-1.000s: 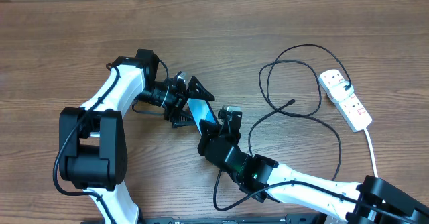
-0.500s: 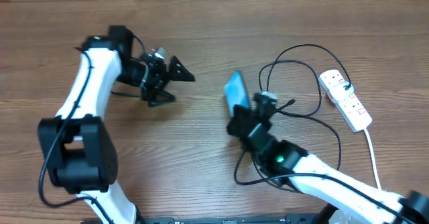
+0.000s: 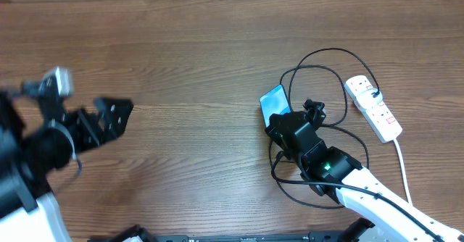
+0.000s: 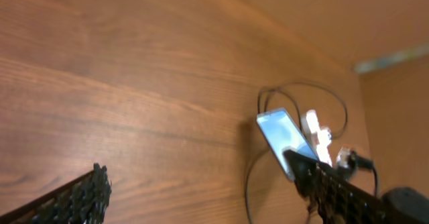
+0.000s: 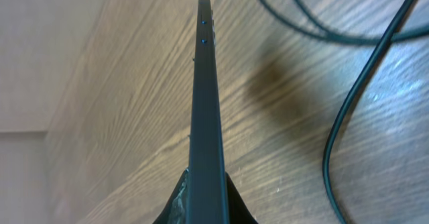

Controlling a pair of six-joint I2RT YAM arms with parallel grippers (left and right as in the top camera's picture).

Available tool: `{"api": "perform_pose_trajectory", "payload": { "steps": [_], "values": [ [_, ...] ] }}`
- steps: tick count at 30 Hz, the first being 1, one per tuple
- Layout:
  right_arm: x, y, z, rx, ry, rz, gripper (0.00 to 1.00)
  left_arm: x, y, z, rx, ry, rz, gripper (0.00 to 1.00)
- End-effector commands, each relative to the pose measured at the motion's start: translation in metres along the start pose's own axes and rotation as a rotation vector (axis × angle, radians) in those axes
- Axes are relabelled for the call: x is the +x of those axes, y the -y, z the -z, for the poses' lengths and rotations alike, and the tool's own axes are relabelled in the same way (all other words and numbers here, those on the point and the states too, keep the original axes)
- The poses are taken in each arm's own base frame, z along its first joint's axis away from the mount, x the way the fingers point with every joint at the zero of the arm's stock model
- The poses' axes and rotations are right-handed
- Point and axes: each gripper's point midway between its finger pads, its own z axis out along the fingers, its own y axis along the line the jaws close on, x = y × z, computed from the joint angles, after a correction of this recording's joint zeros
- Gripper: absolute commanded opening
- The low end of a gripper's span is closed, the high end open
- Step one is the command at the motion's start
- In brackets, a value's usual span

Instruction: Plug charger to phone and switch on socket

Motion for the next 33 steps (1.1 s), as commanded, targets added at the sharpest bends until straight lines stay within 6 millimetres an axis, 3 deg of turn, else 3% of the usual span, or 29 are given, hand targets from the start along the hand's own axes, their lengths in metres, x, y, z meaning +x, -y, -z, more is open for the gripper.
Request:
{"api": "perform_pose_trajectory", "payload": {
  "steps": [1,5,9,15,19,25,33],
  "values": [
    [0.004,-0.012,0.006,-0.051,-0.038,-0.029,0.04,0.027,-0.026,-0.024,0.121,-0.029,0.144,0.99],
    [0.009,-0.017,0.006,-0.075,-0.070,-0.031,0.04,0.051,-0.041,-0.062,0.320,-0.083,0.299,1.00],
    [0.019,-0.036,0.006,-0.194,-0.124,-0.044,0.04,0.073,-0.047,-0.101,0.439,-0.217,0.412,1.00],
    [0.034,-0.045,-0.002,-0.345,-0.180,-0.096,0.04,0.087,-0.011,-0.156,0.570,-0.450,0.451,1.00],
    [0.044,-0.049,-0.007,-0.377,-0.224,-0.135,0.04,0.096,0.024,-0.189,0.607,-0.555,0.424,1.00],
    [0.053,-0.079,0.000,-0.500,-0.262,-0.200,0.04,0.104,0.056,-0.214,0.554,-0.569,0.429,1.00],
    [0.061,-0.085,0.003,-0.495,-0.325,-0.397,0.04,0.111,0.058,-0.223,0.443,-0.617,0.629,0.97]
  ]
}}
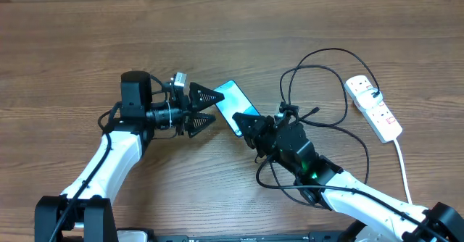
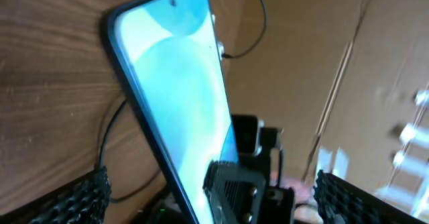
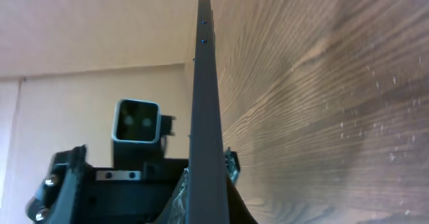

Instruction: Plug charger to phone and switch on socket

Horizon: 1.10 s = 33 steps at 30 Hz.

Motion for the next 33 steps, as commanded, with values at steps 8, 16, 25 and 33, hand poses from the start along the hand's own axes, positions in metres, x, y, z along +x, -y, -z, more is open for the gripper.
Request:
{"api": "perform_pose_trajectory", "payload": {
  "steps": [8,16,25,33],
  "values": [
    [0.032,-0.009,0.000,-0.019,-0.077,-0.335,0.04,-0.011,-0.004,-0.003,-0.031,0.072,0.352,0.82],
    [0.034,-0.010,0.000,-0.022,-0.074,-0.347,0.04,-0.004,-0.006,-0.014,-0.057,0.070,0.391,0.61],
    [0.036,-0.014,0.000,-0.033,-0.088,-0.414,0.04,-0.004,-0.007,-0.015,-0.059,0.072,0.393,0.39],
    [0.042,-0.028,0.002,-0.083,-0.130,-0.411,0.04,-0.006,-0.007,-0.014,-0.061,0.081,0.398,0.34]
  ]
}}
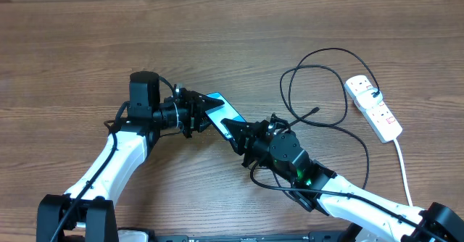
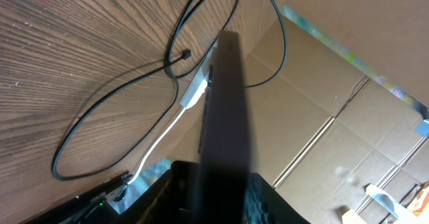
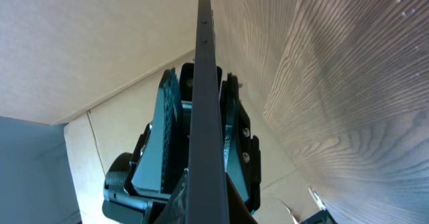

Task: Plug charger to phone and switch on socket
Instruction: 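Reach the right gripper down to the black cable's USB-C end and grasp it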

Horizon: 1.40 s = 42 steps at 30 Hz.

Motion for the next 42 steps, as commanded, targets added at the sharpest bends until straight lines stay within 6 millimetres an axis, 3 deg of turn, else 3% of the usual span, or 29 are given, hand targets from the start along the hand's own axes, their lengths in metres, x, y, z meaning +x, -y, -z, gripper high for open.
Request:
{"api": "perform_pose_trajectory", "payload": {
  "steps": [1,10,12,16,17,20,22,25,28,32,34,37,42],
  "values": [
    [0.010,-0.008,0.000,-0.023,-0.036,-0.001,0.04,0.000,0.003,-0.001,0.000,0.008,-0.001,0.34],
    [0.010,-0.008,0.000,-0.022,-0.035,-0.001,0.04,0.000,0.003,-0.001,0.000,0.008,0.007,0.04],
    [0.009,-0.007,0.000,-0.020,-0.035,0.000,0.06,-0.001,0.003,-0.001,0.001,0.008,0.006,0.04],
    [0.003,0.005,0.000,0.030,-0.011,0.004,0.29,-0.004,0.002,-0.001,-0.001,0.031,0.003,0.04],
    [-0.002,0.013,0.000,0.062,0.012,0.029,0.43,-0.007,0.002,-0.001,-0.002,0.044,-0.009,0.04],
    [-0.035,0.039,0.006,0.169,0.158,0.157,0.62,-0.017,0.001,0.000,-0.011,0.103,-0.080,0.04],
    [-0.060,0.048,0.014,0.222,0.277,0.278,0.69,-0.024,0.001,0.003,-0.017,0.136,-0.142,0.04],
    [-0.083,0.040,0.022,0.255,0.397,0.582,0.77,-0.030,0.000,0.008,-0.021,0.155,-0.199,0.04],
    [-0.093,0.026,0.027,0.273,0.426,0.780,1.00,-0.032,0.000,0.013,-0.015,0.142,-0.221,0.04],
    [-0.114,0.007,0.047,0.333,0.469,0.813,1.00,-0.038,-0.005,0.017,-0.006,0.117,-0.201,0.04],
    [-0.140,0.003,0.071,0.462,0.537,0.819,1.00,-0.041,-0.012,0.014,-0.008,0.086,-0.170,0.04],
    [-0.163,0.002,0.093,0.615,0.558,0.806,1.00,-0.040,-0.016,0.006,0.008,0.014,-0.165,0.04],
    [-0.174,0.014,0.092,0.705,0.465,0.755,0.97,-0.040,-0.023,-0.004,0.030,-0.083,-0.149,0.04]
  ]
}}
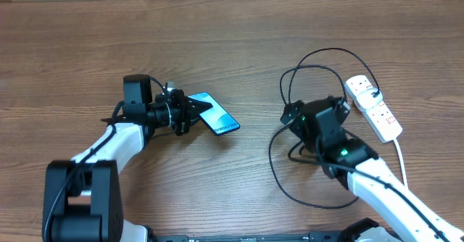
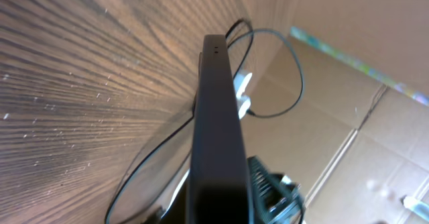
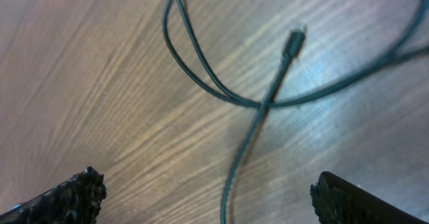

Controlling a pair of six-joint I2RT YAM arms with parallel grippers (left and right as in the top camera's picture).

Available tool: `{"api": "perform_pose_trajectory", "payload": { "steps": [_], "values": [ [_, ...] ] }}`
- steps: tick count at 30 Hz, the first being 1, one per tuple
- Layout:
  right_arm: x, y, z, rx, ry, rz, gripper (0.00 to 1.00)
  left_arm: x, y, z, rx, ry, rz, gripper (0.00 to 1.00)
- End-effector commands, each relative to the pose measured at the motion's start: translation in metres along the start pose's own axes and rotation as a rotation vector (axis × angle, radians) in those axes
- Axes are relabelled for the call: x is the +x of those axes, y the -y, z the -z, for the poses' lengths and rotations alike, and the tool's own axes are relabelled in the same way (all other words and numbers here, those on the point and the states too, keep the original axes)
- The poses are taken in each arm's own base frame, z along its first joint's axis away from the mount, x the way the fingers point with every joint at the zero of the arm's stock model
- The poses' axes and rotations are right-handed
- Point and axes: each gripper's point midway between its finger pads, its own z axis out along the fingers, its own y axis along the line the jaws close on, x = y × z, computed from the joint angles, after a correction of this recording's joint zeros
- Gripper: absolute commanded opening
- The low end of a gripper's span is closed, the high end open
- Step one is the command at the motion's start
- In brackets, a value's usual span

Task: Plug charger to phone and switch on socket
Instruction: 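Reach the right gripper down to the black cable's USB-C end and grasp it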

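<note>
The phone [image 1: 216, 117], dark-cased with a lit blue screen, is held off the table at centre left, and my left gripper [image 1: 193, 112] is shut on its near end. The left wrist view shows the phone [image 2: 216, 127] edge-on between the fingers. The black charger cable [image 1: 319, 61] lies in loops on the right, its plug tip [image 3: 295, 38] loose on the wood. My right gripper [image 1: 316, 111] hovers open over the loops, and nothing lies between its fingertips [image 3: 70, 195] except the cable beneath. The white socket strip [image 1: 373, 109] lies at the far right.
A white lead [image 1: 403, 171] runs from the socket strip toward the front edge. Cable loops [image 1: 290, 177] spread around and under my right arm. Bare wooden table [image 1: 217, 39] stretches across the back and left.
My right gripper has let go of the phone and now stands open over the cable on the right. The left gripper alone holds the phone, a little further left.
My right gripper first held the phone near the cable, the left arm far off at the left. Then the phone was at mid-table facing the open left gripper. Then both grippers gripped it. Now the left holds it and the right is open over the cable.
</note>
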Motion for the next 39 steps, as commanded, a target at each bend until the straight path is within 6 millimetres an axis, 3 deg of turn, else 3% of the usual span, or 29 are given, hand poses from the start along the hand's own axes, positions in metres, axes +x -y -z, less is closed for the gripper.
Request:
{"api": "perform_pose_trajectory", "payload": {
  "steps": [1,3,8,14,17,20,24,30,39],
  "values": [
    [0.008,-0.009,-0.009,-0.017,-0.091,0.062,0.91,0.015,0.005,-0.004,0.049,-0.139,-0.015,0.04],
    [0.016,0.001,-0.021,0.033,-0.116,0.021,0.78,0.017,0.004,-0.005,0.052,-0.159,-0.007,0.04],
    [0.034,0.014,-0.055,0.105,-0.178,-0.030,0.66,0.022,0.005,-0.004,0.062,-0.185,-0.007,0.04],
    [0.046,0.019,-0.076,0.118,-0.212,-0.031,0.58,0.022,0.006,-0.004,0.063,-0.186,-0.007,0.04],
    [0.047,0.019,-0.080,0.119,-0.213,-0.031,0.44,0.022,0.006,-0.004,0.063,-0.186,-0.007,0.04],
    [0.048,0.020,-0.083,0.121,-0.214,-0.031,0.22,0.023,0.006,-0.004,0.064,-0.190,-0.007,0.04],
    [0.048,0.020,-0.083,0.122,-0.215,-0.030,0.08,0.025,0.007,-0.003,0.070,-0.204,-0.008,0.04],
    [0.061,0.007,-0.073,0.045,-0.314,0.083,0.04,0.028,0.008,-0.002,0.079,-0.222,-0.011,0.04],
    [0.104,0.031,-0.015,0.077,-0.599,0.309,0.04,0.012,0.015,0.016,0.135,-0.191,-0.031,0.04]
  ]
}}
